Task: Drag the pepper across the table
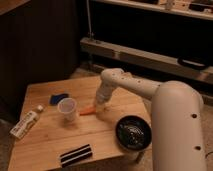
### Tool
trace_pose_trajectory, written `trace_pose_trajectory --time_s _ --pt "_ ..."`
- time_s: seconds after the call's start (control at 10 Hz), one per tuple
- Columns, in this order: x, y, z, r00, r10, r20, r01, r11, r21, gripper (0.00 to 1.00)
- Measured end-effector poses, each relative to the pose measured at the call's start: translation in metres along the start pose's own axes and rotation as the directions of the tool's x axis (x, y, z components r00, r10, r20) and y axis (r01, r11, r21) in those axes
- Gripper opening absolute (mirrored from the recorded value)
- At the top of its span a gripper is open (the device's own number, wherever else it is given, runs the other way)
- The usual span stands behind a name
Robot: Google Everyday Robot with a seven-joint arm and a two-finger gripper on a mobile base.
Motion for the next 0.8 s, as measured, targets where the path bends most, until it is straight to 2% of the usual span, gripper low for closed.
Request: trace_pose_trajectory --time_s 0.4,0.8 --pt "0.005 0.019 0.010 1.000 0.018 -0.016 -0.019 1.000 -0.025 0.26" --pt "0.008 0.038 0.010 0.999 0.036 -0.031 -0.037 0.999 -0.037 0.26"
